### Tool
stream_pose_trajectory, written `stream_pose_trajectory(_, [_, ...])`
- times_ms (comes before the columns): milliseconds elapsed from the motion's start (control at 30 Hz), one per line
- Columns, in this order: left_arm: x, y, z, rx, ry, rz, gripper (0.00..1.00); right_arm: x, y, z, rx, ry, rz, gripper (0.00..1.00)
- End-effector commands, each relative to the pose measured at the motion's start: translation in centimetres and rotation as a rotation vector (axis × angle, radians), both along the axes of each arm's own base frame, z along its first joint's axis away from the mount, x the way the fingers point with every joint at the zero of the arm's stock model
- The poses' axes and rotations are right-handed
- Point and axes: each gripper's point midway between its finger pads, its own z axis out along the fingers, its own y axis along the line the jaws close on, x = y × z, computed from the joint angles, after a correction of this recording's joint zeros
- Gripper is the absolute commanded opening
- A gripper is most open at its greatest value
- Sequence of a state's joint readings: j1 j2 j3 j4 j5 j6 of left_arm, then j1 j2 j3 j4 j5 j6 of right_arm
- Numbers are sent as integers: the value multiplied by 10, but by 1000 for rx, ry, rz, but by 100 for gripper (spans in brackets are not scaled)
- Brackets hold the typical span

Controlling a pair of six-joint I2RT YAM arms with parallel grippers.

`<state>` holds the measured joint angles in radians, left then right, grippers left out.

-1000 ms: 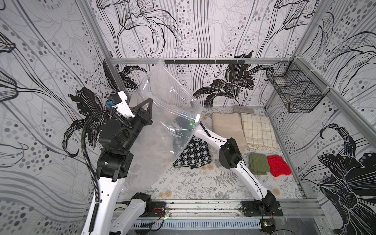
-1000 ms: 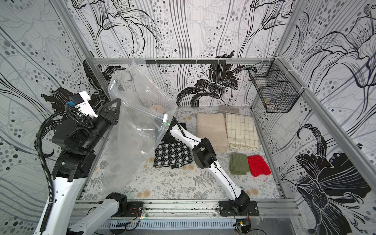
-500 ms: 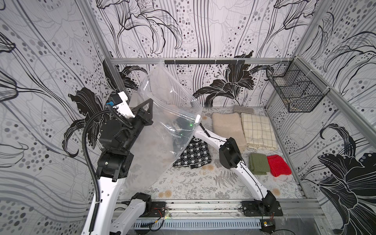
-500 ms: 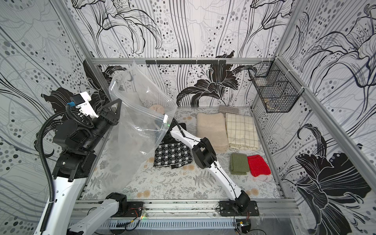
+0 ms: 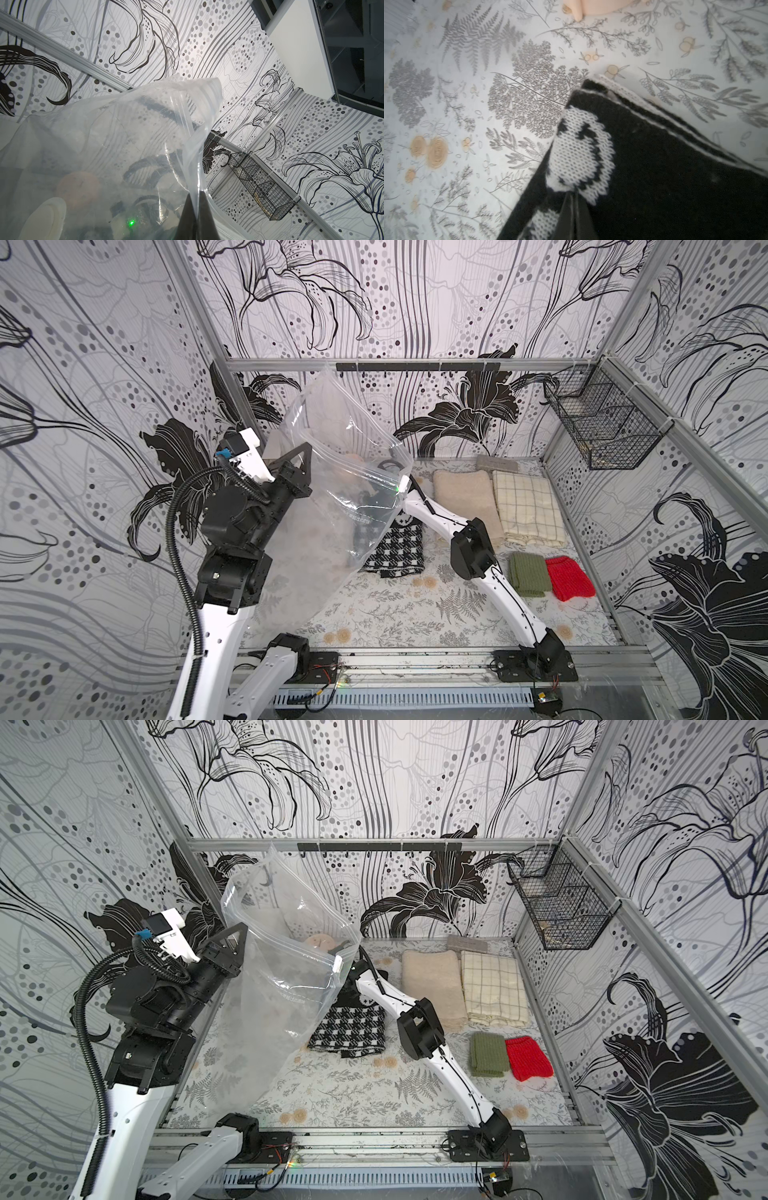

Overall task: Take the scarf out of the vacuum bag
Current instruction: Adjust the scarf at the center of the board.

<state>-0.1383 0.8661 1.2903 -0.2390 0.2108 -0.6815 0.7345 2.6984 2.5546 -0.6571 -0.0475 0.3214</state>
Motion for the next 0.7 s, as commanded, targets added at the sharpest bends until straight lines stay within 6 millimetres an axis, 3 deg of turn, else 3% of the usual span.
stream_pose_trajectory(0, [-8, 2, 15, 0, -59, 3, 0, 4, 4, -1, 12, -12, 6, 0])
stream_pose_trajectory(67, [-10, 2, 16, 0, -61, 2, 0, -3, 9, -8, 23, 31, 37, 0])
stream_pose_trajectory(167, [-11, 2, 17, -1, -64, 1, 0, -17, 17, -11, 94, 112, 96, 21])
stream_pose_trajectory(200, [-11, 2, 16, 0, -64, 2, 0, -20, 19, -7, 126, 133, 112, 24])
stream_pose_trajectory(367, [-7, 0, 11, -9, -53, -8, 0, -35, 18, 45, 233, 103, 173, 29])
stream_pose_trajectory(467, [-4, -2, 7, -9, -45, -17, 0, -42, 5, 77, 322, 107, 185, 29])
stream_pose_trajectory(667, [4, 0, -5, 19, -17, 1, 0, -70, -25, 93, 438, 218, 200, 26])
